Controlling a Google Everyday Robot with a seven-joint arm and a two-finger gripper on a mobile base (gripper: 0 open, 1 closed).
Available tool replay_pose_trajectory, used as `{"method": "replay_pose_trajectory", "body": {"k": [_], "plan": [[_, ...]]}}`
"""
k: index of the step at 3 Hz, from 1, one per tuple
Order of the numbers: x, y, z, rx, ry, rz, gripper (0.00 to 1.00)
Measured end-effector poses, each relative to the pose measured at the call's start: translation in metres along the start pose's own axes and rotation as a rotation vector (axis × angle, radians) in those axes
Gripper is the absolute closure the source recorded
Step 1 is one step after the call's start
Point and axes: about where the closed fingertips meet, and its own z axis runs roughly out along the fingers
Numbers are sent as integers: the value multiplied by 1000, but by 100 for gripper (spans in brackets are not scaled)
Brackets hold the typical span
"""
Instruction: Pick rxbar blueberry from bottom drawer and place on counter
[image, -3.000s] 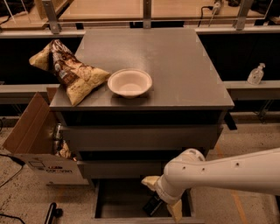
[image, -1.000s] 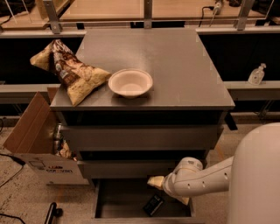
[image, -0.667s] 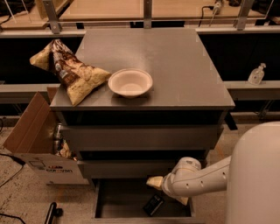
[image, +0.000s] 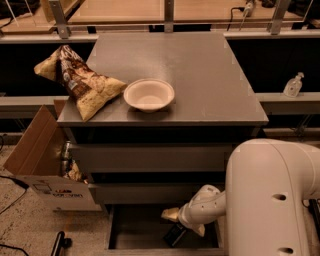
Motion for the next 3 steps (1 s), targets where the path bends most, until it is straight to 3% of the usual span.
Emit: {"method": "replay_pose_trajectory", "body": {"k": [1, 2, 3], "plan": [[-3, 7, 36, 148, -10, 20, 0], [1, 13, 43, 233, 6, 36, 0], [17, 20, 45, 286, 21, 41, 0]]}}
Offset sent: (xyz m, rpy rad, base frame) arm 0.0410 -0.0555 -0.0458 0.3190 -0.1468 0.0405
